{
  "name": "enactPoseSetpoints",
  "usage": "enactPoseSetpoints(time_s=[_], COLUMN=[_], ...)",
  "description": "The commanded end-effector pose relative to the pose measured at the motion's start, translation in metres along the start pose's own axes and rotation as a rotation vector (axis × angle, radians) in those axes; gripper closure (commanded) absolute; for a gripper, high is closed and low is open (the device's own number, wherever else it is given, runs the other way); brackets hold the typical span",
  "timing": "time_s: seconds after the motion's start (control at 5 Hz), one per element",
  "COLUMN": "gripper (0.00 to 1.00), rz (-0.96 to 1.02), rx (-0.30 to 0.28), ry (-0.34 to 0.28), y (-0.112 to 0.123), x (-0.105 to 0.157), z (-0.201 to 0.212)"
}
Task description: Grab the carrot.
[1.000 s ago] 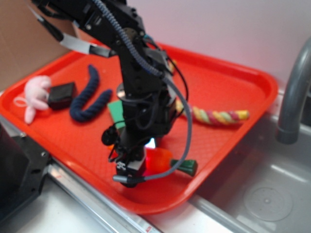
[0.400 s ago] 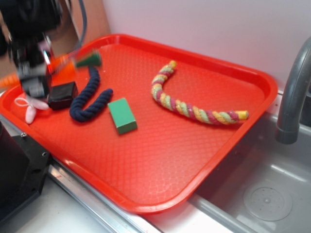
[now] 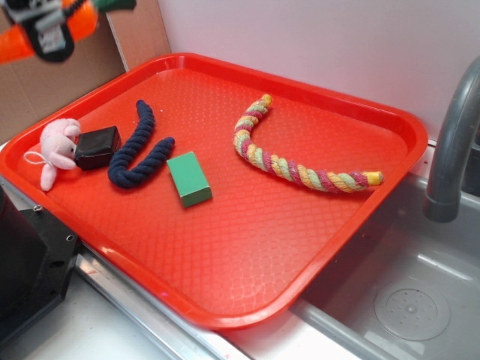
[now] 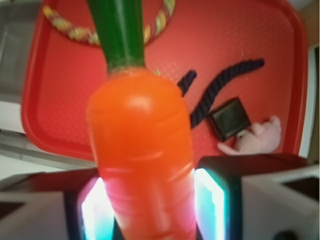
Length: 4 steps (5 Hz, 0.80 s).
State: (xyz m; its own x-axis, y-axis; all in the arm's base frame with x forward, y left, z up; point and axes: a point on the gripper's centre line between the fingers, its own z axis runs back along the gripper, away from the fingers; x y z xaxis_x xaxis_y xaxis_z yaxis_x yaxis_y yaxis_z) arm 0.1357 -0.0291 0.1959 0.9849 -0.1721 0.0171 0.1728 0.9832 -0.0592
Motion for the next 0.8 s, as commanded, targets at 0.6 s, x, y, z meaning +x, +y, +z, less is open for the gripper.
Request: enactPoseSetpoints(time_s=[0.6], gripper=[1.00], rz=[0.128], rx=[0.035], ry=[0.038], y=[-0.022], x=[0.017], z=[0.026])
